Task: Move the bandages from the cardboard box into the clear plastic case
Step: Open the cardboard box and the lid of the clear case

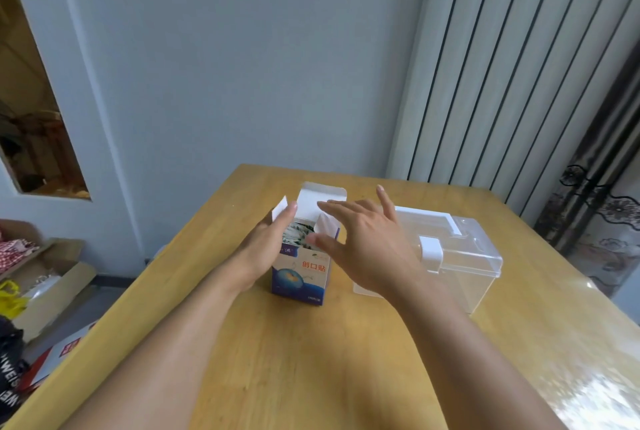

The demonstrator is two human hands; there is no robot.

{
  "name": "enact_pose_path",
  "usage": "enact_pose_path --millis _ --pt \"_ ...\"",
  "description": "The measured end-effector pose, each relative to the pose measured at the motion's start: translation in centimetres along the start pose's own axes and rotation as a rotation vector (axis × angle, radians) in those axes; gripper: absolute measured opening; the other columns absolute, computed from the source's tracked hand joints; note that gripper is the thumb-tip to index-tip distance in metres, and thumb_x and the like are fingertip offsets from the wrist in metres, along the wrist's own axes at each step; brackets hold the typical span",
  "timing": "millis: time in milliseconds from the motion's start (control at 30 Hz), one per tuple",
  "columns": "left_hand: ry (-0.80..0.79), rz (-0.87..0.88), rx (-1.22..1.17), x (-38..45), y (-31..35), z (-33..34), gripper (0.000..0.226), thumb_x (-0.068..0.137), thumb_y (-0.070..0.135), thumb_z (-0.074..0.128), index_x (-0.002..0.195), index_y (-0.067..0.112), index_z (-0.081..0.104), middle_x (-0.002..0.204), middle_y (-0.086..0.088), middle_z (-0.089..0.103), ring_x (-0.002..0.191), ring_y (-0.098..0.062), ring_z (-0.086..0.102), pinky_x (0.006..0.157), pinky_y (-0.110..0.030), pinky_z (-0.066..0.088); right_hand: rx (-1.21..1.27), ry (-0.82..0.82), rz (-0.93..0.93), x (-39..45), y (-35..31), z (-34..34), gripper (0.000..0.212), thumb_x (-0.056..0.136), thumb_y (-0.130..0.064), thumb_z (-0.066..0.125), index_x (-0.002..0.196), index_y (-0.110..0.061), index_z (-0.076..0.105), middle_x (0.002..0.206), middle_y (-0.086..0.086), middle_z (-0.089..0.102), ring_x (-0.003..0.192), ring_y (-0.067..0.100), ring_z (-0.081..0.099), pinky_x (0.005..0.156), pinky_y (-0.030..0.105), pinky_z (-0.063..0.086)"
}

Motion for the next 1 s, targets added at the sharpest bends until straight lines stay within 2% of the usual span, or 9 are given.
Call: enact_pose_path --millis 100,200,433,533,633,767,867,933,1000 --pt "-0.032 -0.019 -0.038 -0.3 0.5 -0.5 0.038 0.105 0.046 0.038 0.122 0.031 0.069 0.112 0.005 0.077 0.113 -0.018 0.067 0.097 -0.037 0.046 -0.024 0.009 -0.014 -0.1 0.0 -0.1 0.049 0.098 -0.053 0.047 0.145 -0.038 0.049 0.148 -0.014 0.052 0.140 0.010 0.039 0.125 0.047 -0.007" --pt "0.010 -0.015 0.017 -0.4 0.9 -0.9 0.027 0.101 0.020 0.045 0.115 0.034 0.063 0.103 0.003 0.077 0.106 -0.023 0.065 0.096 -0.046 0.047 -0.009 0.047 0.014 -0.1 0.1 -0.6 0.034 0.098 -0.040 0.050 0.130 -0.037 0.060 0.143 -0.014 0.055 0.138 0.011 0.041 0.125 0.045 -0.009" --pt "0.009 -0.083 0.023 -0.5 1.2 -1.5 0.031 0.098 0.020 0.057 0.127 0.032 0.054 0.107 -0.002 0.074 0.104 -0.027 0.066 0.099 -0.047 0.048 -0.073 -0.079 0.125 -0.2 1.0 -1.6 0.030 0.096 -0.052 0.054 0.110 -0.036 0.075 0.152 -0.010 0.047 0.148 0.019 0.025 0.123 0.049 -0.012" --pt "-0.003 -0.133 -0.151 -0.4 1.3 -2.0 0.019 0.104 0.027 0.051 0.119 0.019 0.058 0.097 -0.010 0.071 0.087 -0.029 0.062 0.089 -0.046 0.048 -0.034 -0.108 0.125 -0.3 1.1 -1.8 0.026 0.096 -0.047 0.056 0.107 -0.032 0.075 0.140 -0.010 0.058 0.143 0.017 0.032 0.123 0.046 -0.009" --pt "0.084 -0.165 -0.233 -0.1 1.2 -2.8 0.029 0.103 0.017 0.053 0.132 0.019 0.053 0.111 -0.015 0.067 0.089 -0.031 0.063 0.090 -0.053 0.054 0.011 -0.142 0.138 -0.4 1.2 -2.0 0.026 0.099 -0.044 0.054 0.111 -0.032 0.074 0.127 -0.010 0.066 0.136 0.017 0.039 0.124 0.045 -0.007" --pt "0.248 -0.051 -0.024 0.1 1.6 -3.4 0.057 0.093 0.008 0.067 0.144 0.022 0.046 0.123 0.000 0.068 0.112 -0.021 0.064 0.099 -0.043 0.051 0.062 -0.221 0.075 -0.5 1.5 -2.2 0.030 0.104 -0.032 0.046 0.120 -0.033 0.071 0.132 -0.007 0.065 0.137 0.019 0.040 0.124 0.043 -0.001" --pt "0.424 0.226 0.241 -1.1 3.8 -2.8 0.055 0.091 0.025 0.074 0.141 0.028 0.051 0.138 0.010 0.059 0.128 -0.015 0.054 0.102 -0.031 0.041 0.160 -0.189 0.086 -1.2 3.6 -4.1 0.035 0.101 -0.039 0.055 0.136 -0.036 0.058 0.153 -0.009 0.046 0.145 0.017 0.030 0.120 0.039 0.017" --pt "0.361 0.362 0.500 -2.8 5.8 -1.2 0.061 0.085 0.049 0.074 0.140 0.038 0.050 0.141 0.020 0.055 0.137 -0.017 0.045 0.108 -0.035 0.037 0.197 -0.174 0.155 -2.0 5.9 -5.4 0.045 0.094 -0.045 0.065 0.138 -0.037 0.056 0.153 -0.013 0.045 0.143 0.013 0.031 0.112 0.032 0.027" --pt "0.182 0.379 0.853 -4.2 6.7 1.2 0.085 0.072 0.072 0.072 0.146 0.044 0.042 0.148 0.024 0.045 0.148 -0.015 0.027 0.123 -0.042 0.021 0.204 -0.150 0.226 -3.0 8.0 -6.2 0.056 0.086 -0.052 0.072 0.138 -0.038 0.056 0.147 -0.018 0.049 0.140 0.010 0.035 0.103 0.029 0.032"
Point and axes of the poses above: each hand's wrist, its own x-axis towards the middle knuckle, its own z-axis out of the palm, y = z × x, the point moved 2 cm from there along x, towards the middle knuckle
